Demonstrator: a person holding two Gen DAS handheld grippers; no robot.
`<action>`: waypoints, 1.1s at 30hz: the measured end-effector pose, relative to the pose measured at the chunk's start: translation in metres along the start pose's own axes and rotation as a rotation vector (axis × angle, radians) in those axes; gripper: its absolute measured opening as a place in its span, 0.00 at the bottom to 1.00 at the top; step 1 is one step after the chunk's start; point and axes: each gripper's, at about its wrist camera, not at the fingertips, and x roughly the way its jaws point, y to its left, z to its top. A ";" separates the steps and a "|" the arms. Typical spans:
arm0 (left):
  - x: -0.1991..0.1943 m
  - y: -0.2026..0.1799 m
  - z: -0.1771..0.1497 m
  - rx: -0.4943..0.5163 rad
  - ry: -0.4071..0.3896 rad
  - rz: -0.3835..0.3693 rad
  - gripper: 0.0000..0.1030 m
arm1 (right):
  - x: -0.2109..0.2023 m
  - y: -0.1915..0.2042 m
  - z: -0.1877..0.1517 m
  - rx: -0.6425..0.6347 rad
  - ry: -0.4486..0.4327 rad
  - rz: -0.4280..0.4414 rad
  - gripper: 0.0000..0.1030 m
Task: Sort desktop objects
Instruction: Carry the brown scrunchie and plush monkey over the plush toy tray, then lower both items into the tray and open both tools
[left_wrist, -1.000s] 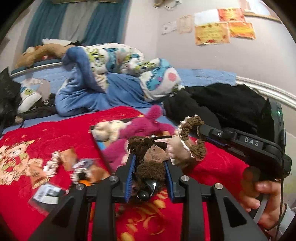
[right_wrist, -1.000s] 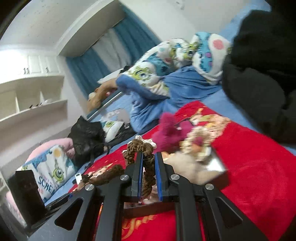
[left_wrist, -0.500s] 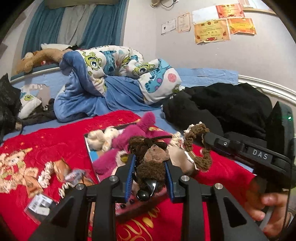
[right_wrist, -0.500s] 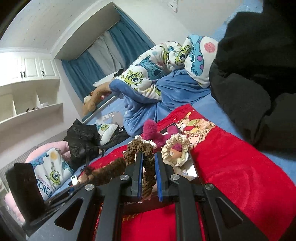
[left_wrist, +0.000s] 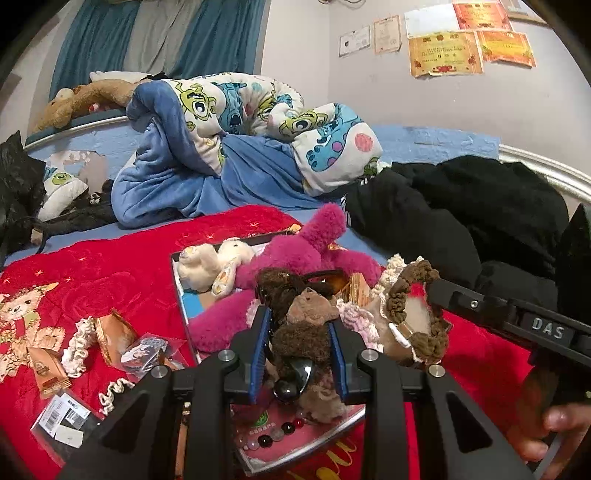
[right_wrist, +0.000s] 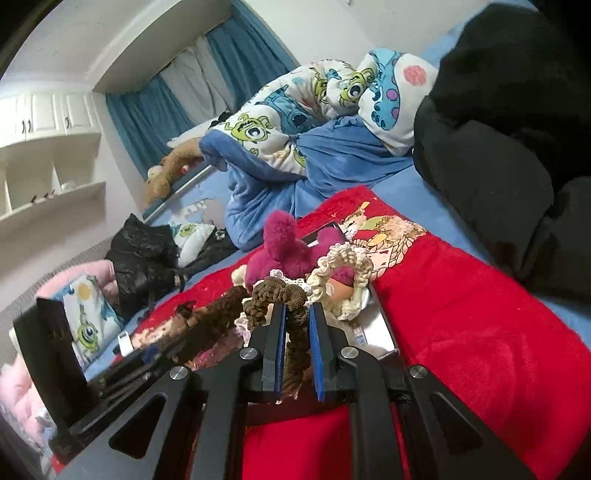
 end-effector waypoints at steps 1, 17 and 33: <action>0.003 0.001 0.000 -0.005 0.001 0.004 0.30 | 0.003 0.001 0.001 -0.003 -0.002 -0.017 0.14; 0.035 0.012 -0.012 -0.050 0.087 -0.002 0.30 | 0.031 0.008 -0.005 -0.051 0.022 -0.091 0.14; 0.035 0.012 -0.014 -0.043 0.096 0.000 0.30 | 0.033 0.019 -0.010 -0.105 0.027 -0.119 0.16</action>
